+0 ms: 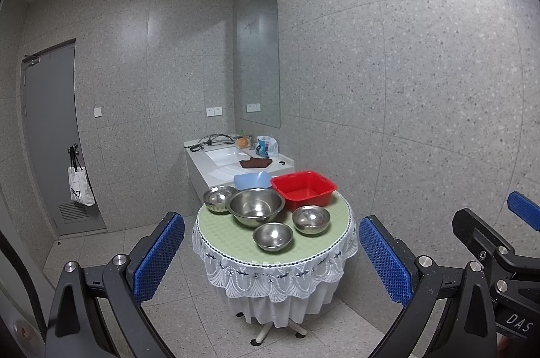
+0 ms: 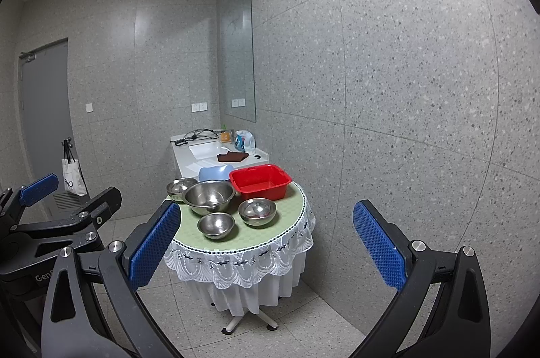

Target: Organize plates and bowls

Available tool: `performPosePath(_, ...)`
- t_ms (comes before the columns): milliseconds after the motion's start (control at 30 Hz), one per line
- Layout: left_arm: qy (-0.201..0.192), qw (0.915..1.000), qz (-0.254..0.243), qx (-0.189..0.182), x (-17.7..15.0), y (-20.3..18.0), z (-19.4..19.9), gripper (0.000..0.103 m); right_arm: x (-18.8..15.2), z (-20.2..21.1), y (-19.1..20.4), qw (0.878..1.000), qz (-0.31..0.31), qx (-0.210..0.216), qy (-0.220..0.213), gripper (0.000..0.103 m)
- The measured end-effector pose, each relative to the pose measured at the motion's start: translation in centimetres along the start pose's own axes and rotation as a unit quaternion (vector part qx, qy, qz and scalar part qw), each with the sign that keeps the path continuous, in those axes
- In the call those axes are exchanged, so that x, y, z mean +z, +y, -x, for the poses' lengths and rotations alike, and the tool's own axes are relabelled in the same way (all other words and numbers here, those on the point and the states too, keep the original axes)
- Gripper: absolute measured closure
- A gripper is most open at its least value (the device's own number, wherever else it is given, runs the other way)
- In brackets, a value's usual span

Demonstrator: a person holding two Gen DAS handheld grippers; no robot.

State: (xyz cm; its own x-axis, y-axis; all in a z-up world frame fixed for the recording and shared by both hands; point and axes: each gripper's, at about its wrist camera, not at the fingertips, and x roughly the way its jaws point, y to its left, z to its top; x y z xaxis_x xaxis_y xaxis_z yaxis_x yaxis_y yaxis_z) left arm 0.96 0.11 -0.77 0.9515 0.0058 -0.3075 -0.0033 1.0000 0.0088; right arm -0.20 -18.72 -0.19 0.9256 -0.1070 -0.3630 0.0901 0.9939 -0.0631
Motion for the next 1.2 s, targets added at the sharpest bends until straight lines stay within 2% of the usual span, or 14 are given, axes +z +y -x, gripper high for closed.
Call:
performPosePath(400, 0.004, 1.0000, 0.000, 0.005, -0.1, 0.0, -0.8, 0.001, -0.4, -0.7, -0.3, 1.000, -0.001, 0.005, 0.003, 0.000)
performPosePath(767, 0.020, 0.9998, 0.001, 0.009, -0.1, -0.5, -3.3, 0.001, -0.5, -3.0, -1.2, 1.000, -0.003, 0.015, 0.019, 0.000)
performPosePath(967, 0.044, 0.9990, 0.003, 0.008, 0.1, -0.3, -6.9, 0.001, -1.1, -6.0, -1.1, 0.999, -0.002, 0.021, 0.042, 0.000)
performPosePath(1200, 0.090, 0.9959, -0.001, -0.002, 0.8, 1.0, -15.2, 0.001, -2.1, -12.7, -0.1, 0.996, -0.003, 0.023, 0.085, 0.000)
